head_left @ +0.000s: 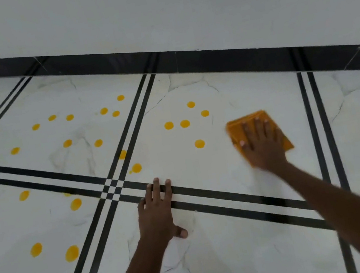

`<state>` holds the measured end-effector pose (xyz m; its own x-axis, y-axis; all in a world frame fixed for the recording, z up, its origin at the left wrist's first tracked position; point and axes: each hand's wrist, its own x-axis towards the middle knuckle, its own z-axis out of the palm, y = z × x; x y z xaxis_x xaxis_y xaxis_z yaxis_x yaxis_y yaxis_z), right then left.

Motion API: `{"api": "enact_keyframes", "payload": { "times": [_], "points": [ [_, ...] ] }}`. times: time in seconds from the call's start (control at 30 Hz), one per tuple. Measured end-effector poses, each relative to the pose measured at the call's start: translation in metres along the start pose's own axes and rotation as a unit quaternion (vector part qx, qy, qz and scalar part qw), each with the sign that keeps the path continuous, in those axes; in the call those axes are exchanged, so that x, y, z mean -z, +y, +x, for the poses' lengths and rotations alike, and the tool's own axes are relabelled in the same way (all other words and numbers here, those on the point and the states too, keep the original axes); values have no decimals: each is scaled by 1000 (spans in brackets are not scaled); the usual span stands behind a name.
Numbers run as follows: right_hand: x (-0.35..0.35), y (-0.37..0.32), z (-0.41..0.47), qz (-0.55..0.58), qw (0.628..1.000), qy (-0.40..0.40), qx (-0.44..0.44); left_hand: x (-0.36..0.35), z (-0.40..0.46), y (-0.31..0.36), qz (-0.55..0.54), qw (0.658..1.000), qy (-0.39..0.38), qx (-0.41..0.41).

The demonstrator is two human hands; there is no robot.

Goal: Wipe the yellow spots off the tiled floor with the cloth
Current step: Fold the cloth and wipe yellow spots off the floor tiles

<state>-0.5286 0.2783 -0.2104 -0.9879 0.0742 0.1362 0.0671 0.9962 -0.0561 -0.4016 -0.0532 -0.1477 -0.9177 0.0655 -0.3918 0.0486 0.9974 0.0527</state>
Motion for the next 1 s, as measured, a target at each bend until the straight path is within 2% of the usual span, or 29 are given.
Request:
{"api": "enact_keyframes", "payload": {
  "times": [0.07,0.13,0.17,0.23,0.3,0.4,0.47,0.57,0.63,0.7,0.77,0.87,0.97,1.0],
  "points": [
    [-11,-25,47,27,999,1,-44,-1,0,-1,-7,1000,-1,4],
    [-14,-77,56,35,999,3,-40,2,-2,1,-13,1000,0,5],
    [-11,-103,44,27,1000,11,-3,5,-3,1,-17,1000,-3,6],
    [1,-128,-1,26,994,-30,102,9,-5,1,-23,1000,-13,4],
    [13,-106,-51,42,987,-60,143,11,-7,0,-26,1000,-17,3],
    [28,-35,-96,30,994,-76,73,10,-4,-1,-24,1000,-19,3],
    [23,-3,-71,19,998,-48,34,9,-4,0,-20,1000,-20,0],
    [1,-21,21,42,999,-14,-26,6,-4,2,-13,1000,-22,3],
    [-24,-63,66,49,997,-11,-53,3,-3,1,-15,1000,-19,7],
    [-26,-117,64,38,999,15,-18,4,-3,1,-14,1000,-19,11],
    [-5,-143,21,21,997,-34,67,5,-5,2,-16,999,-29,20],
    [14,-107,-30,39,991,-52,116,14,-7,6,-5,999,-45,24],
    [10,-56,0,23,997,-78,18,12,0,3,17,997,-76,13],
    [7,-46,28,22,998,-59,-15,12,1,5,23,996,-86,8]
  ]
}}
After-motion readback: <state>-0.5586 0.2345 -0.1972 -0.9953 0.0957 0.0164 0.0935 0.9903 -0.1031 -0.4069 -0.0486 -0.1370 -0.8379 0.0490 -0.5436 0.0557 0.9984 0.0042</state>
